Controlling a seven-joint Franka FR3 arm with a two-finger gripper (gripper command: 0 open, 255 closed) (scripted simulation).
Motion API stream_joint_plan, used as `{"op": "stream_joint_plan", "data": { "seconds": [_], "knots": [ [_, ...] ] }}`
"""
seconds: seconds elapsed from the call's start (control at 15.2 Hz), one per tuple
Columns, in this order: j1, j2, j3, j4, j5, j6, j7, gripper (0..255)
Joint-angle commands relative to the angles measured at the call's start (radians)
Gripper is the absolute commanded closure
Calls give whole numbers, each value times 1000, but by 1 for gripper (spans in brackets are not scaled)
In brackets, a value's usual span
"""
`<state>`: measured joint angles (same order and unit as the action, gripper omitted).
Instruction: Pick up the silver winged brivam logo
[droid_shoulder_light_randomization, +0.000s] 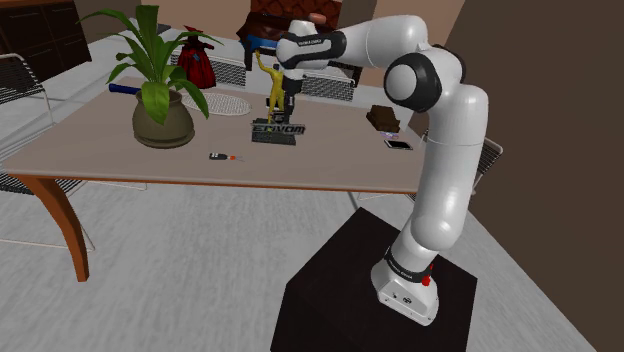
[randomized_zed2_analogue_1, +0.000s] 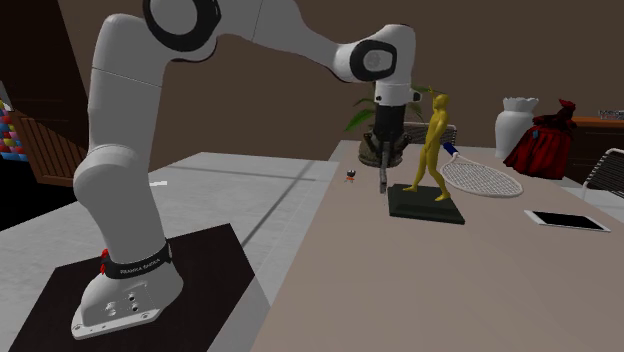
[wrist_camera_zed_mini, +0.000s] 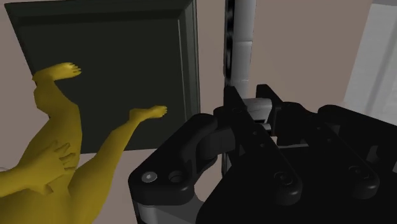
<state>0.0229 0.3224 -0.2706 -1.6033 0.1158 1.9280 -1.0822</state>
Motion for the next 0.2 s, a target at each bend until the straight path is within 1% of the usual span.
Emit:
{"op": "stream_joint_plan", "data": {
  "seconds": [0.0, 0.13],
  "knots": [
    [0, -4, -1, 22, -2, -26, 2, 255],
    [0, -4, -1, 24, -2, -28, 2, 255]
  ]
}}
